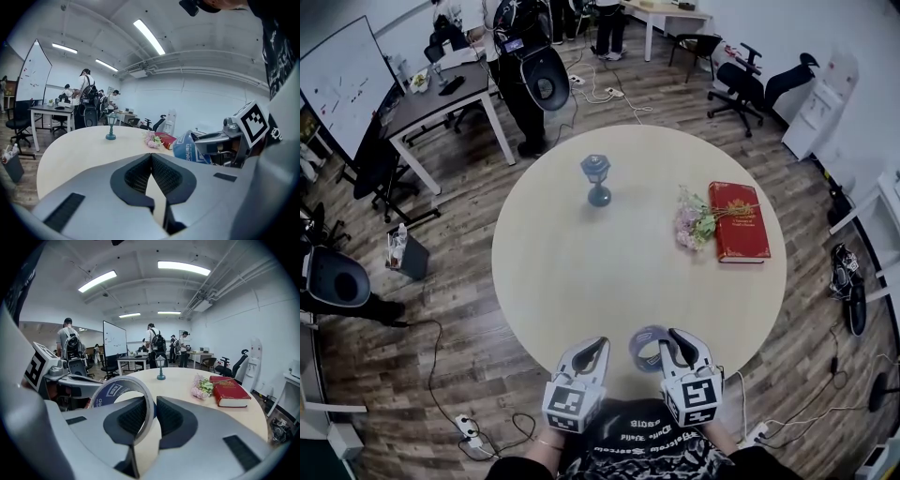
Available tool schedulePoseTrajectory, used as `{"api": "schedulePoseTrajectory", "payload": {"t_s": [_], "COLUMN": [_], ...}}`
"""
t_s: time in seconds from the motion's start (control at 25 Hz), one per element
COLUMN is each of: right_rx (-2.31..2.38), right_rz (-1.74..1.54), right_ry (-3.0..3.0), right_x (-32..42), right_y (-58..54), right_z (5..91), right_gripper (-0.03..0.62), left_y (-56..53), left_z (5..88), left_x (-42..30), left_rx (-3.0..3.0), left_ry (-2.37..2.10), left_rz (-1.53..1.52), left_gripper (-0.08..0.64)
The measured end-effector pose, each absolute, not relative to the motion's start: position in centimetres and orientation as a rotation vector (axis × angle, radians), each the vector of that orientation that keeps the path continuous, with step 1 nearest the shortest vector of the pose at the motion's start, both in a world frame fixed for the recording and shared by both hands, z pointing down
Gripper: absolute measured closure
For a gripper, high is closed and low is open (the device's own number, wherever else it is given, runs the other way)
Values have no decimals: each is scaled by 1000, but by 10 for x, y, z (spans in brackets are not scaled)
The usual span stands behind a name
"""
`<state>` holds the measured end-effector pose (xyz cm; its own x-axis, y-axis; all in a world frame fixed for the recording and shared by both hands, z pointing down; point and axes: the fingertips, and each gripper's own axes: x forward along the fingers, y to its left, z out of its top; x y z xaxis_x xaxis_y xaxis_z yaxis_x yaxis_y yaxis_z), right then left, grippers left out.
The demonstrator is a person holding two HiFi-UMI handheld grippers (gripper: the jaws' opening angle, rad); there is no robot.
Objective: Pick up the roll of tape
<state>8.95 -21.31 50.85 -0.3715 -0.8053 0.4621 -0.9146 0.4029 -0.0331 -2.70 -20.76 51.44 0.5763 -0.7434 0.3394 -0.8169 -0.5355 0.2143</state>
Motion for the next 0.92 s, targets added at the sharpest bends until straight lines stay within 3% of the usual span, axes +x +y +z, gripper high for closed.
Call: {"api": "schedulePoseTrajectory", "payload": {"t_s": [0.92], "right_rx": [1448], "right_rz": [332], "right_ry": [-2253], "right_x": [91], "right_y": [-215], "right_z": [516], "right_gripper": [526], "left_y": [-207], "left_z": [530], "left_x": [-32], "left_rx": [2406], "left_ry": [-1322], "left_rz": [340], "left_gripper": [538]}}
